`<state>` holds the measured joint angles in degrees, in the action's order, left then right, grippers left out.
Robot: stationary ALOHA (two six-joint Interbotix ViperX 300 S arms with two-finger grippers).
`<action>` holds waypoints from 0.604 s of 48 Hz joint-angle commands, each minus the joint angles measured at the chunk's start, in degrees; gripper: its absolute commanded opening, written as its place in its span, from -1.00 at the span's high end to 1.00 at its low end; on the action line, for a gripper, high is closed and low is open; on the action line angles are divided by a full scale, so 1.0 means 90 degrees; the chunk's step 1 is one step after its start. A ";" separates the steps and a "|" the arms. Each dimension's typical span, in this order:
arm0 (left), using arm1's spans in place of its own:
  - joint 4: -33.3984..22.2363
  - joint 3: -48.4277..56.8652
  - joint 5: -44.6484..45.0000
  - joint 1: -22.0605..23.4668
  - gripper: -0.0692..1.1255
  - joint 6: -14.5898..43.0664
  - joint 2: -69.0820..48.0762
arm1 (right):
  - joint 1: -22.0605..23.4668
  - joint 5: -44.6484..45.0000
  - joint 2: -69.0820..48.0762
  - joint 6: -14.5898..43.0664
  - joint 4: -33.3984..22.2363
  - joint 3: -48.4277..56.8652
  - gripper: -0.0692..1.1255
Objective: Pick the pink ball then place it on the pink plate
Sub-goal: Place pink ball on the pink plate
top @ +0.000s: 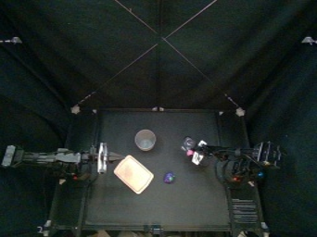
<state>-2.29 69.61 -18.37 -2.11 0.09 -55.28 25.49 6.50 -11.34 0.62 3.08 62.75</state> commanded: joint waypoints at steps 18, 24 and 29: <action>-0.0010 -0.0039 -0.0059 -0.0020 0.80 0.0010 0.0029 | -0.2471 -0.0117 0.0635 0.0000 0.0215 -0.2461 -0.18; -0.0010 -0.0010 -0.0059 -0.0049 0.80 0.0010 0.0039 | -0.2959 -0.0156 0.1494 0.0000 0.0225 -0.3486 -0.18; -0.0010 0.0020 -0.0059 -0.0059 0.80 0.0000 0.0039 | -0.3164 -0.0098 0.2373 -0.0010 0.0195 -0.4473 -0.18</action>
<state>-2.29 70.49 -18.37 -2.46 0.09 -55.20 -2.11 5.63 6.50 0.79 4.92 29.00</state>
